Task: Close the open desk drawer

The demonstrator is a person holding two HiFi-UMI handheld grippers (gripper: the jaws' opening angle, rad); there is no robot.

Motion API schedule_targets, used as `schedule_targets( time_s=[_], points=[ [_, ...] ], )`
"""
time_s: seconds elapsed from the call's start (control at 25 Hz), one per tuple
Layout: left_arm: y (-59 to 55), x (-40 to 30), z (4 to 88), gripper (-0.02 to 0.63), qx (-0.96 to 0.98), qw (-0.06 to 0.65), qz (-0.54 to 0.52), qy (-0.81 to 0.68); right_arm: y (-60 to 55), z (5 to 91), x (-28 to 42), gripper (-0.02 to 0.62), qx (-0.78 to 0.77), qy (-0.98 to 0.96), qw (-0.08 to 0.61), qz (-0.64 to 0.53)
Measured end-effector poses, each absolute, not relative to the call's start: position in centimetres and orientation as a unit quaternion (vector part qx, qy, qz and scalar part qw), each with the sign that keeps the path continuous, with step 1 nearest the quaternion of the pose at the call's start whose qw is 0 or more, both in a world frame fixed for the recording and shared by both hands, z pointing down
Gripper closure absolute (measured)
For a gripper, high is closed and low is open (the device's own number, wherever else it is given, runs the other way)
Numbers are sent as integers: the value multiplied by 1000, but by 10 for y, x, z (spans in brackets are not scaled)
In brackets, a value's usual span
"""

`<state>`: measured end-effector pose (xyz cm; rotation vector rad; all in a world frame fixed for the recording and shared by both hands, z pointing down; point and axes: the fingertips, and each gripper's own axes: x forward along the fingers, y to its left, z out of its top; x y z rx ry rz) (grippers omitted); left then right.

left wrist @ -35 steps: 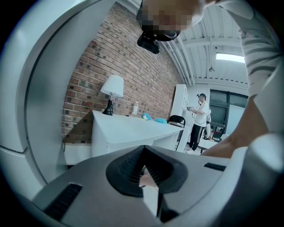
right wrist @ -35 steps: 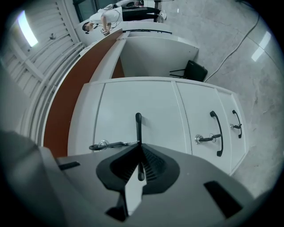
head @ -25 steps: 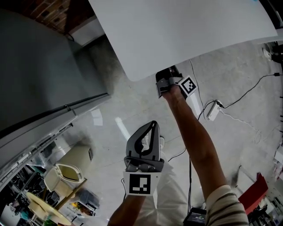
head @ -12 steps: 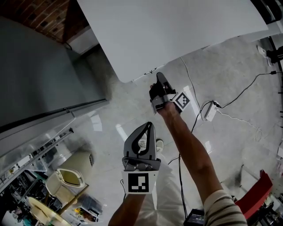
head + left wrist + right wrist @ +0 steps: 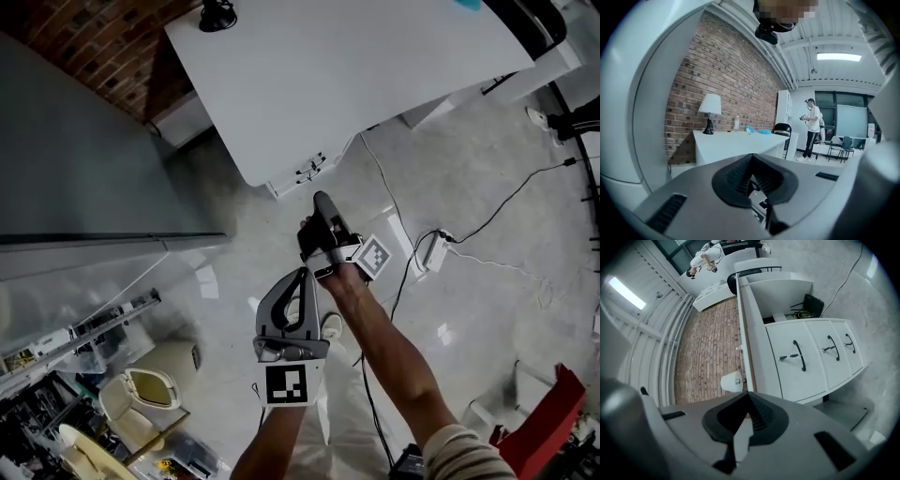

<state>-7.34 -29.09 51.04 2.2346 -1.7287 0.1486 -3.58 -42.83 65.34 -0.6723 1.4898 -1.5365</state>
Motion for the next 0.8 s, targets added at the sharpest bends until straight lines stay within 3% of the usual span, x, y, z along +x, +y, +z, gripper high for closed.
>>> schedule_targets(
  time_s=[0.52,0.8],
  points=[
    [-277,-75,419,600,788,102,30,-607,-378,493,-33,584,-278,708,365,-537],
    [-274,-71,349,600,789,70,15,-610,-353,412,-32,584,-283,715,368,-522]
  ],
)
